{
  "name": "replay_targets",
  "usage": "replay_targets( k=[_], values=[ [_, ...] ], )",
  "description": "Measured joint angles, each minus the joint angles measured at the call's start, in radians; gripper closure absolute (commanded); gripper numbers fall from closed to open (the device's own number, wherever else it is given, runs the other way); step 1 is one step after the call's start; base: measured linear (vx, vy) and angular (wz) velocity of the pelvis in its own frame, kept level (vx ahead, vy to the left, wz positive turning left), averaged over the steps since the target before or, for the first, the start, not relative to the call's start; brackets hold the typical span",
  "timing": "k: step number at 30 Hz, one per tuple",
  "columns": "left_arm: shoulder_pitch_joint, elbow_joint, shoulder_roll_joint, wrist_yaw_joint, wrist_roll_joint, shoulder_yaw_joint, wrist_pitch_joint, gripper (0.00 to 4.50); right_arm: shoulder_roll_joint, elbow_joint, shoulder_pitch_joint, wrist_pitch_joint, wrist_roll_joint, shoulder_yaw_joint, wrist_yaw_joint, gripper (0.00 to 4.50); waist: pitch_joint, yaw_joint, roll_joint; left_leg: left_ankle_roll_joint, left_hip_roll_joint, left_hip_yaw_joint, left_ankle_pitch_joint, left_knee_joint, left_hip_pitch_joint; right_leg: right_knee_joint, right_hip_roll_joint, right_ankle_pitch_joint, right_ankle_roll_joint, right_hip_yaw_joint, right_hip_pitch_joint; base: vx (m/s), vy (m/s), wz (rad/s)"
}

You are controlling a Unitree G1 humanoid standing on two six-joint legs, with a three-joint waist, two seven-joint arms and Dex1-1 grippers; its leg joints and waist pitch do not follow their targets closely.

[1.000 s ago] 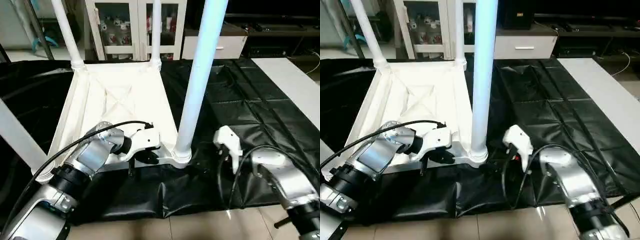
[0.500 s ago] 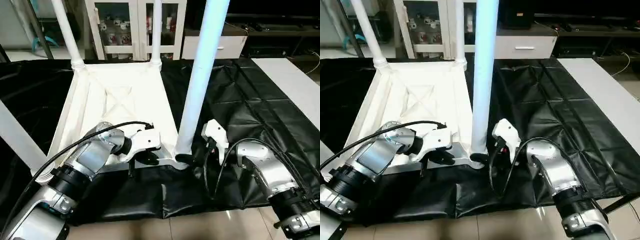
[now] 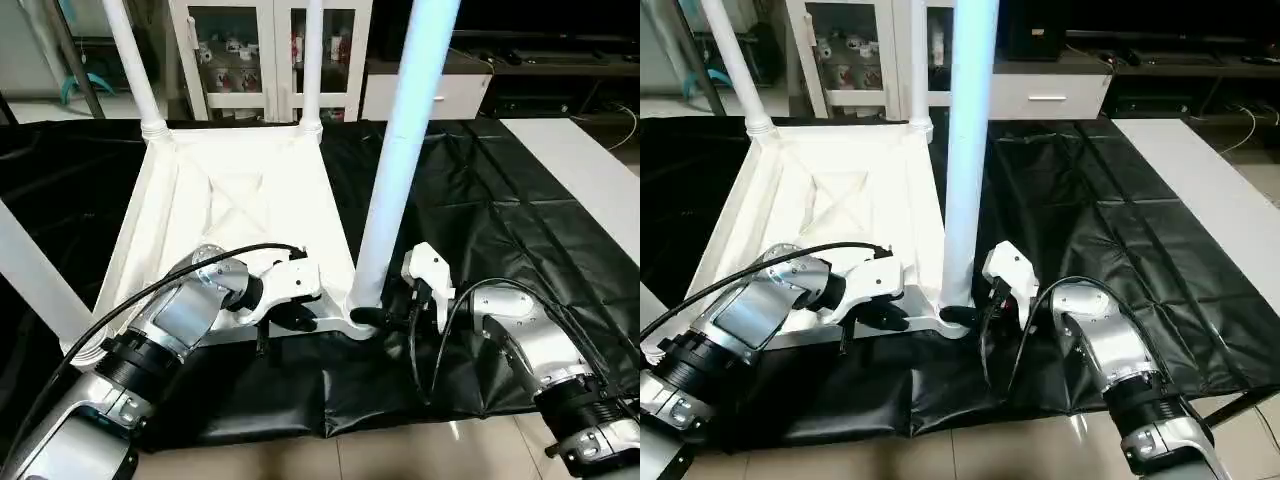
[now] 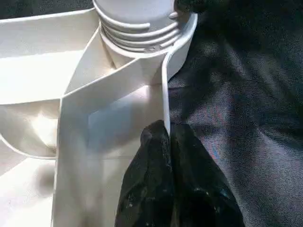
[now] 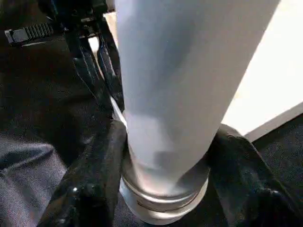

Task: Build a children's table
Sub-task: Rotate leg to tighten

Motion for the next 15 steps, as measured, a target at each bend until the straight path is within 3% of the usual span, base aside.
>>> replay_targets(
  k=[3,7,9,12,15],
  values=[
    [0.001,0.004,-0.002,0.004,0.004,0.000,0.001,4.50,0.007,0.009,-0.002,-0.001,-0.006,-0.001,-0.005,2.24,-0.003,-0.002,-0.003,0.000,0.000,0.000,0.000,0.000,0.001,0.000,0.000,0.000,0.000,0.000,0.001,0.000,0.000,0.00],
    [0.009,0.041,-0.033,0.066,0.004,0.014,0.001,4.50,0.050,0.044,0.001,0.006,-0.016,-0.014,-0.085,2.33,-0.004,-0.010,-0.005,-0.006,0.000,0.000,-0.003,-0.001,0.018,0.000,0.000,0.000,0.001,0.002,0.016,0.000,0.000,0.00],
    [0.009,0.067,-0.063,0.124,0.003,0.038,0.000,4.50,0.074,0.055,0.005,0.021,-0.019,-0.032,-0.153,2.33,-0.003,-0.011,-0.007,-0.006,-0.002,0.000,-0.003,-0.001,0.021,0.000,0.000,-0.004,0.007,0.005,0.017,-0.027,0.001,-0.01],
    [0.006,0.119,-0.124,0.231,0.002,0.080,0.001,4.50,0.145,0.077,0.011,0.052,-0.026,-0.077,-0.309,2.36,-0.001,-0.013,-0.011,-0.006,-0.002,0.000,-0.003,-0.002,0.023,-0.002,0.000,-0.005,0.009,0.006,0.015,-0.063,0.004,-0.03],
    [-0.012,0.176,-0.174,0.344,0.005,0.108,0.018,4.50,0.277,0.101,0.011,0.076,-0.045,-0.133,-0.582,2.39,0.000,-0.031,-0.012,-0.006,-0.004,-0.003,-0.003,-0.002,0.025,-0.006,0.000,-0.006,0.009,0.005,0.014,-0.057,0.009,-0.11]
  ],
)
